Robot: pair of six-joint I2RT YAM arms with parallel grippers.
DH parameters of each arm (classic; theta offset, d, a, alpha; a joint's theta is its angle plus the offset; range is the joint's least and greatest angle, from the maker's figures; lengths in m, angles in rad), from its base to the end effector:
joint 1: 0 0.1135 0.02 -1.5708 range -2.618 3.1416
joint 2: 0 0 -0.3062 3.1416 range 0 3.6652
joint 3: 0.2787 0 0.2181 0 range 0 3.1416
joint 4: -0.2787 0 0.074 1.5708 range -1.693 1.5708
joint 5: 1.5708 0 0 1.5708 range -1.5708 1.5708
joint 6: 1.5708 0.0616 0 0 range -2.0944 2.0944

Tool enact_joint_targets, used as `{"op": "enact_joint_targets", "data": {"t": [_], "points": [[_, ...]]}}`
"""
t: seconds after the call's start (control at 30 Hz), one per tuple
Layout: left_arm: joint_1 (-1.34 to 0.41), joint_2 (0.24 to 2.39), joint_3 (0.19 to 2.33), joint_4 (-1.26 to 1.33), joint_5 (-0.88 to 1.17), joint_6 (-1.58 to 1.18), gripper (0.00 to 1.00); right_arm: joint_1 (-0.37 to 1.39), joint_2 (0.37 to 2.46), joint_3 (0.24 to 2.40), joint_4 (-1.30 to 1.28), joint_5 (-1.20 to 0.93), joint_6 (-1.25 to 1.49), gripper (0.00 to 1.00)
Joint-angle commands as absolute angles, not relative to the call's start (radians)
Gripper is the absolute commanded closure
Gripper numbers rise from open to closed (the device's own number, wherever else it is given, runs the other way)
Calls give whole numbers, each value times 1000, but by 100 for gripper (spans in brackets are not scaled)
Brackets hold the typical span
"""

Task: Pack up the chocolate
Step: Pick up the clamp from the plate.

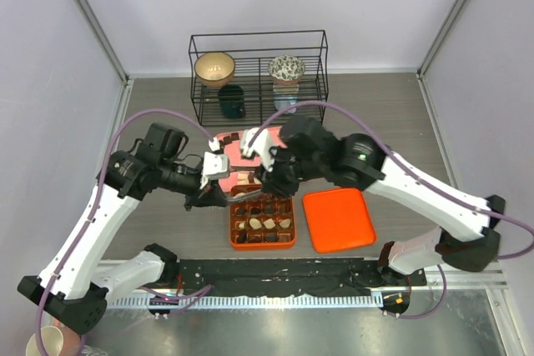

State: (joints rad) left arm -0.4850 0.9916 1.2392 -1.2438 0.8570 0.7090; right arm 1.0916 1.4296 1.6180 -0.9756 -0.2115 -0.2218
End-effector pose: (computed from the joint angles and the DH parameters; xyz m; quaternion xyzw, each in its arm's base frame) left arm 0.0695 -0.0893 0.3833 0.5878 0.6552 -0.3672 0.3007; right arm 0.1113 0.2423 0.4198 -0.5930 0.7033 0.2485 0.3033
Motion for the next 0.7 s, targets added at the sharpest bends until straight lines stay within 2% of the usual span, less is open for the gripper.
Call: {"op": "enact_joint_targets", "data": {"t": [0.0, 0.07, 0.13, 0.17, 0.37, 0.57, 0.67], "points": [[-486, 1022, 1253, -1157, 957, 473, 100, 1083, 1224, 1605, -717, -8, -147, 62], [-483, 1051, 1279, -1131, 986, 401, 100, 1081, 1171, 1560, -629, 57, -132, 49], [-480, 1069, 1310, -1086, 1037, 324, 100, 1078, 1099, 1531, -560, 72, -112, 44], [-479, 1086, 1322, -1068, 1057, 289, 100, 1077, 1076, 1517, -537, 75, -103, 34], [-462, 1140, 1391, -786, 1144, -68, 100, 1069, 879, 1373, -371, 150, -11, 11], [-451, 1123, 1313, -291, 1186, -489, 100, 1069, 769, 1305, -316, 138, 69, 3], [-420, 1095, 1223, 104, 1195, -766, 100, 1069, 779, 1299, -291, 135, 89, 2]]}}
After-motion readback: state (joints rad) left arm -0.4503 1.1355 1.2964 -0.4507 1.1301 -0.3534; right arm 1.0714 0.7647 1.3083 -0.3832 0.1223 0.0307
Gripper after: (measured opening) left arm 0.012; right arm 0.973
